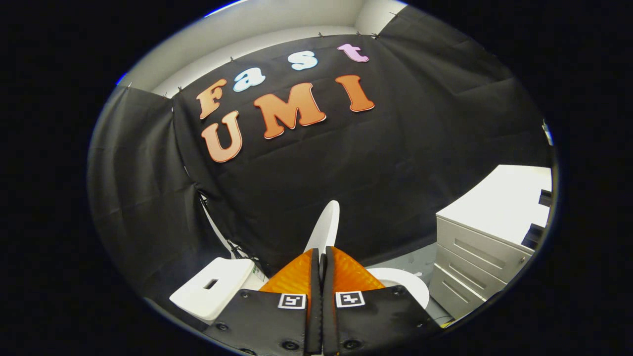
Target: Open the toilet lid.
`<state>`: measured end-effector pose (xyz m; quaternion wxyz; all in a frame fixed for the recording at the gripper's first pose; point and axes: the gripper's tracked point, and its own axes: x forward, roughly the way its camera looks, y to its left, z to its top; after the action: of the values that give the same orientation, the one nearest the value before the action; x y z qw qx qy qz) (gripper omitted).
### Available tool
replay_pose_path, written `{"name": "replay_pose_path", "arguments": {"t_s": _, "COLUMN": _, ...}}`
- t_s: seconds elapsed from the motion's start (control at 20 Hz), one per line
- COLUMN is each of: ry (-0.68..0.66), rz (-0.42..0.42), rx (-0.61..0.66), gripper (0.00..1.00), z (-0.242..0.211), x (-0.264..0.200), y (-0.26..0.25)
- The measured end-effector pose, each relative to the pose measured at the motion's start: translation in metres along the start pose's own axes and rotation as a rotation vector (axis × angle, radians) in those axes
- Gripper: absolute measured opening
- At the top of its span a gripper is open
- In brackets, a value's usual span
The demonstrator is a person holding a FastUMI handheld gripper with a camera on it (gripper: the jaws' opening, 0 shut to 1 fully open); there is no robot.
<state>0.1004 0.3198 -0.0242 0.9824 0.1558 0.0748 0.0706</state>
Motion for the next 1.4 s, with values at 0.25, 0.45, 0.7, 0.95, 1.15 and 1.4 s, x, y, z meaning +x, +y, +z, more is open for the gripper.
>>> {"name": "replay_pose_path", "arguments": {"t_s": 0.25, "ry": 0.004, "rz": 0.081, "rx": -0.061, "gripper": 0.09, "z": 0.012, "x": 0.003, "y": 0.063}}
{"name": "replay_pose_path", "arguments": {"t_s": 0.45, "ry": 0.02, "rz": 0.135, "rx": -0.102, "gripper": 0.09, "z": 0.011, "x": 0.002, "y": 0.109}}
{"name": "replay_pose_path", "arguments": {"t_s": 0.7, "ry": 0.014, "rz": 0.185, "rx": -0.176, "gripper": 0.09, "z": 0.011, "x": 0.005, "y": 0.164}}
{"name": "replay_pose_path", "arguments": {"t_s": 0.95, "ry": 0.009, "rz": 0.227, "rx": -0.236, "gripper": 0.09, "z": 0.002, "x": 0.006, "y": 0.215}}
{"name": "replay_pose_path", "arguments": {"t_s": 1.15, "ry": 0.013, "rz": 0.259, "rx": -0.289, "gripper": 0.09, "z": -0.009, "x": 0.009, "y": 0.252}}
{"name": "replay_pose_path", "arguments": {"t_s": 1.4, "ry": 0.007, "rz": 0.278, "rx": -0.384, "gripper": 0.09, "z": -0.024, "x": 0.01, "y": 0.29}}
